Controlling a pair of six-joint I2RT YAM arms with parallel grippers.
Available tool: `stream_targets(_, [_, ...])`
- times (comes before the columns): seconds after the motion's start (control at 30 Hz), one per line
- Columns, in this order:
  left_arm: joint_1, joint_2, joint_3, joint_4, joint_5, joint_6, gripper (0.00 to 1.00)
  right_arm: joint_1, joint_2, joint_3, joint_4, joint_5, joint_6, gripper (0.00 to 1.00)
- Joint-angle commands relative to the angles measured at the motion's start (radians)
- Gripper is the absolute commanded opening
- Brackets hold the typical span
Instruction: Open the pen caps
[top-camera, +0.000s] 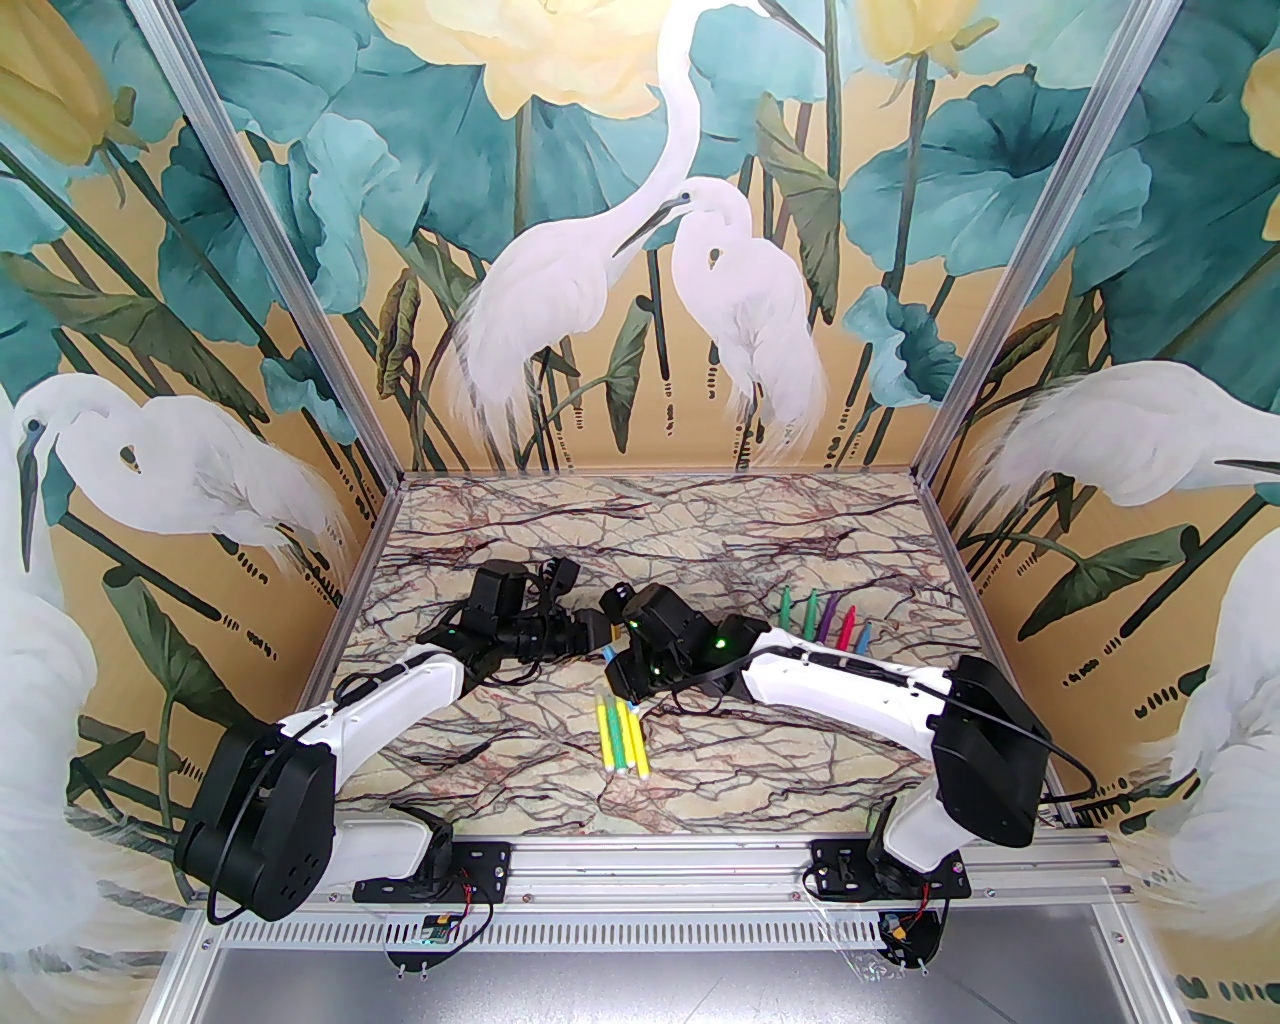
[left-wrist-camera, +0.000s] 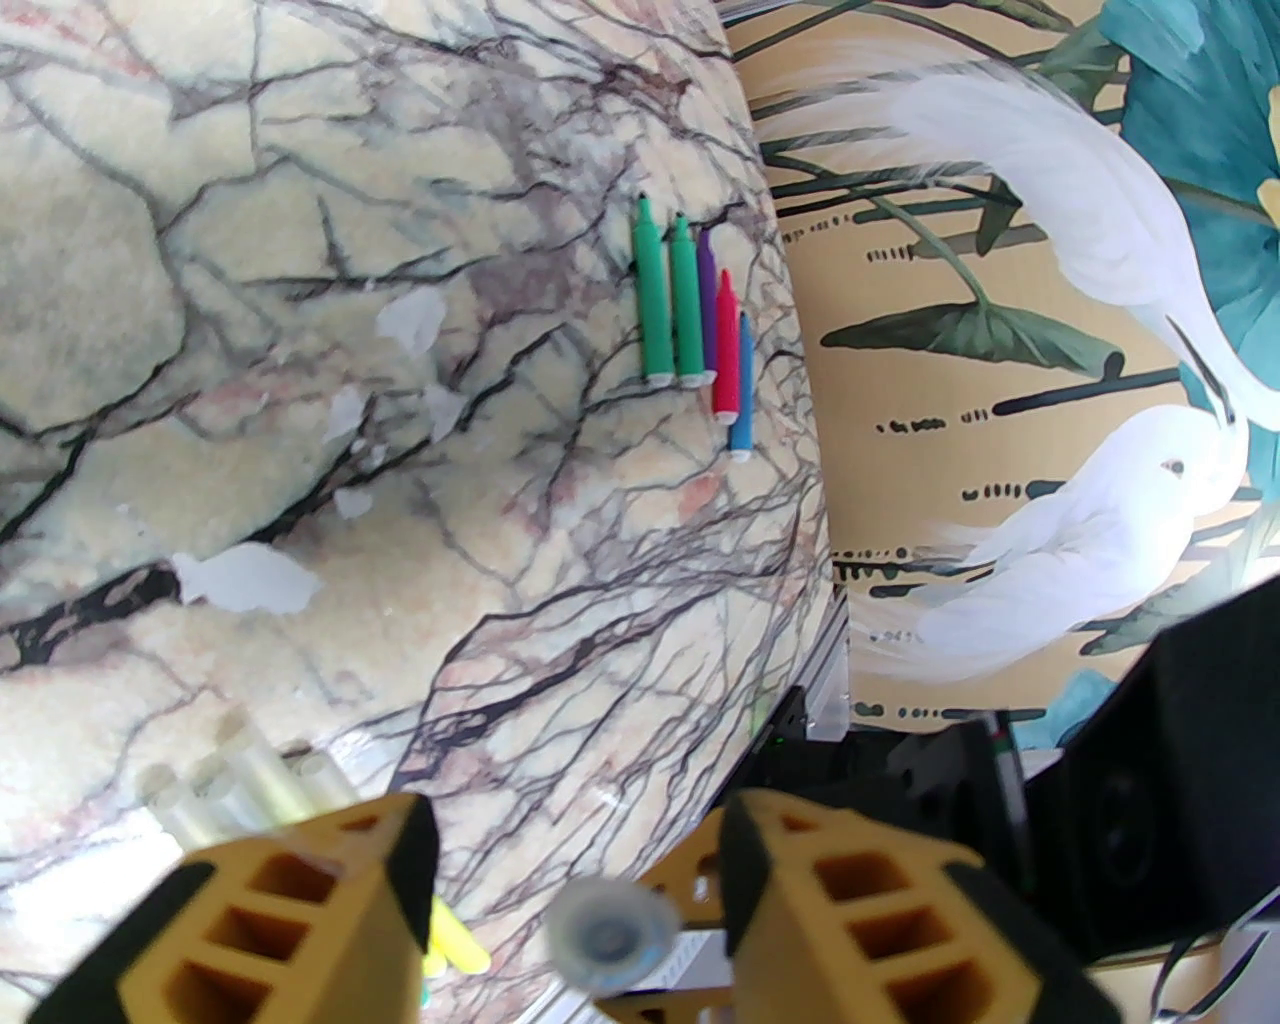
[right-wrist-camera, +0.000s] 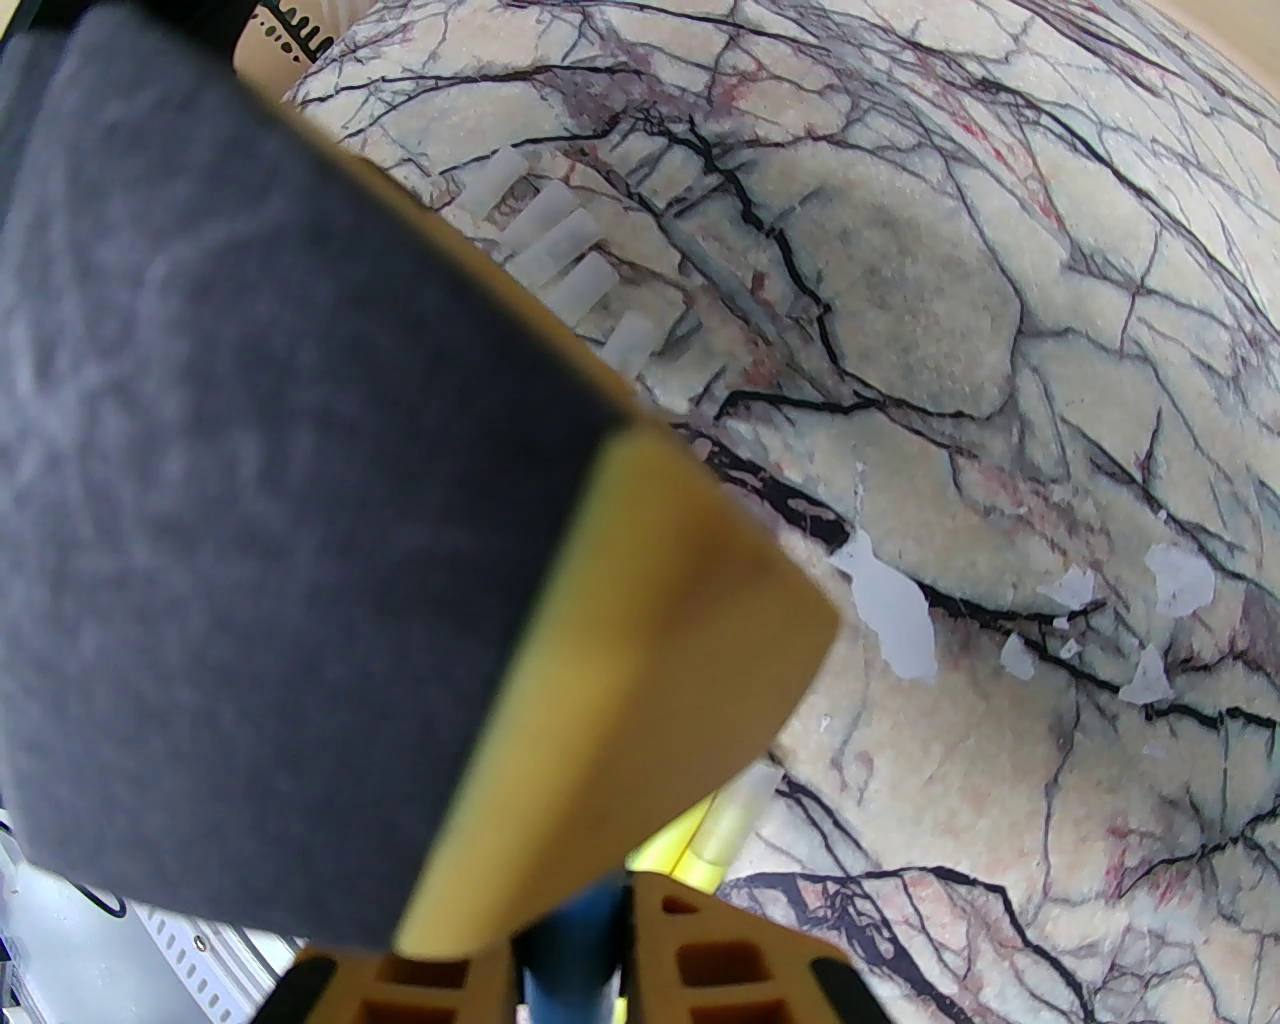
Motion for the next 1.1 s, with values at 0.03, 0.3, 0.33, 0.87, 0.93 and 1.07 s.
stream_targets(0.03, [-0.007, 0.020, 0.026, 0.013, 0.028, -0.001, 0.43, 0.006, -0.013, -0.008, 0.017, -0.014, -0.017, 0.20])
stream_targets(0.3, [-0.007, 0.021, 0.032, 0.007, 0.025, -0.002, 0.30, 0.006, -0.009, -0.005, 0.020, -0.007, -0.020, 0.20])
stream_targets(0.33, [-0.007, 0.021, 0.031, 0.007, 0.026, -0.002, 0.29, 0.006, -0.009, -0.005, 0.021, -0.006, -0.019, 0.20])
stream_targets(0.87, [-0.007, 0.023, 0.027, 0.043, 0.070, -0.032, 0.09, 0.005, 0.005, -0.022, 0.054, -0.008, -0.015, 0.34])
stream_targets(0.93, [-0.006, 0.024, 0.026, 0.055, 0.078, -0.042, 0.08, 0.006, 0.009, -0.025, 0.057, -0.010, -0.012, 0.34])
stream_targets(1.07, [-0.007, 0.026, 0.022, 0.085, 0.098, -0.062, 0.07, 0.005, 0.008, -0.029, 0.064, -0.010, -0.007, 0.35])
